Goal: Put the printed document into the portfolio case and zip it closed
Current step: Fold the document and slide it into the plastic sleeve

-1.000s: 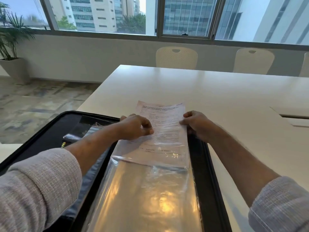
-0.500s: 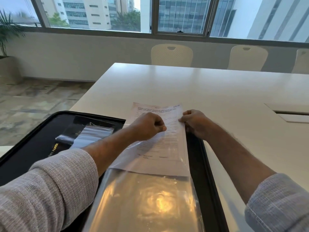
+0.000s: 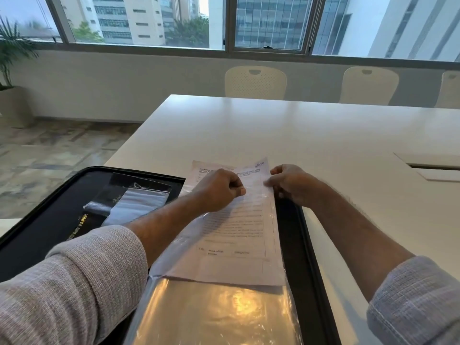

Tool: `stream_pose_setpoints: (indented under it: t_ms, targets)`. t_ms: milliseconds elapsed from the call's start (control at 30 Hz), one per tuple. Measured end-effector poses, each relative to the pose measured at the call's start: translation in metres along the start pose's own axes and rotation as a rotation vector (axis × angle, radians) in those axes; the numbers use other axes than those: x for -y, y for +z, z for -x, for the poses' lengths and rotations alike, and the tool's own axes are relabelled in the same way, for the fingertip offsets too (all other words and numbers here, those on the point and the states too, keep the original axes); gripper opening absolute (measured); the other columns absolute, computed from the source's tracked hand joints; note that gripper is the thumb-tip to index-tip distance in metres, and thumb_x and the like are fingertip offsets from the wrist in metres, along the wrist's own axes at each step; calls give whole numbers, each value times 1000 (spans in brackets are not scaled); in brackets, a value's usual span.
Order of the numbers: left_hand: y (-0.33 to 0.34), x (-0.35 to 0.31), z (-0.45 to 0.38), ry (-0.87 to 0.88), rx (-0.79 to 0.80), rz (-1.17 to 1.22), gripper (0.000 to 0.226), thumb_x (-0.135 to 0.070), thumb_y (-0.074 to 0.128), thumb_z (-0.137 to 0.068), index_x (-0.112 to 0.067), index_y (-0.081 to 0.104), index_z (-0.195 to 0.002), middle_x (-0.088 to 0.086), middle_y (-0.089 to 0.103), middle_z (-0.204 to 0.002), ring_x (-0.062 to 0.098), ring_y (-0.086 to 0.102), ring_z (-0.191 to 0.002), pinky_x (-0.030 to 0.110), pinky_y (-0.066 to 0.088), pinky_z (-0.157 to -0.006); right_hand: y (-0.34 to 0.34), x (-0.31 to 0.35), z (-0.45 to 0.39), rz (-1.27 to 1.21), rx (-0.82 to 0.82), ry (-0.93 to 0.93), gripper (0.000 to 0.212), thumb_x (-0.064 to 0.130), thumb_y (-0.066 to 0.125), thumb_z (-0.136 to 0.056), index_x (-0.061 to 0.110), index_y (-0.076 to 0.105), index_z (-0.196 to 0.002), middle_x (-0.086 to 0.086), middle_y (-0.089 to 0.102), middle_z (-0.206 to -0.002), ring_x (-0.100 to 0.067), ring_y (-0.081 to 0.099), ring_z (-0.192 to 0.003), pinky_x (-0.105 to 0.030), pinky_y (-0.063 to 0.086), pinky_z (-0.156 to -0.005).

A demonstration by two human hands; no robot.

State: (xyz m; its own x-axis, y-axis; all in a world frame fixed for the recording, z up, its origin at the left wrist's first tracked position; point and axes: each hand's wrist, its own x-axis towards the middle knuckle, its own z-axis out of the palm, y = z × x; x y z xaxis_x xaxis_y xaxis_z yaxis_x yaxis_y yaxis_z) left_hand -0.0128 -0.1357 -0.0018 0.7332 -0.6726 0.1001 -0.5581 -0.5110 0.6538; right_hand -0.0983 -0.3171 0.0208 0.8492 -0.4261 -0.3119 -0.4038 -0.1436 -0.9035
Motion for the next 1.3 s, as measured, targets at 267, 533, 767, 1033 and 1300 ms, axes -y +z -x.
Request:
stream_pose_setpoints:
  t_ms: [267, 533, 767, 1033, 1300]
  targets:
    - [0, -3, 3, 11, 23, 36, 12, -28, 73, -85, -30, 69, -74, -10, 69, -79, 5, 60, -74, 18, 40, -59, -4, 1, 2, -156, 9, -14, 48, 4, 73, -81, 7, 43, -119, -21, 64, -109, -40, 68, -96, -52, 56, -85]
    - [3, -2, 2, 3, -22, 15, 8, -25, 74, -85, -23, 73, -77, -13, 67, -76, 6, 63, -74, 16, 42, -58, -17, 7, 8, 146, 233, 40, 25, -1, 66, -85, -7, 61, -108, -23, 72, -102, -29, 64, -83, -36, 48, -71]
    - [5, -5, 2, -10, -11, 29, 8, -25, 73, -85, -24, 72, -77, -9, 69, -80, 8, 65, -72, 12, 43, -56, -4, 5, 0, 58, -34, -50, 20, 20, 62, -93, 1, 66, -95, -21, 73, -93, -24, 55, -68, -29, 41, -56]
    - [12, -2, 0, 49, -110, -45, 6, -28, 74, -84, -25, 71, -79, -11, 64, -87, 9, 56, -80, 21, 40, -65, -17, 21, 4, 489, 207, 41, 15, 16, 63, -91, 4, 71, -96, -15, 69, -84, -18, 51, -65, -29, 38, -55]
    - [8, 2, -2, 81, -79, -176, 11, -37, 62, -91, -28, 67, -91, -11, 65, -102, 13, 53, -93, 35, 31, -88, 6, 10, 9, 309, 43, -146, 12, 14, 63, -91, 7, 71, -97, -14, 71, -95, -27, 69, -89, -42, 59, -82]
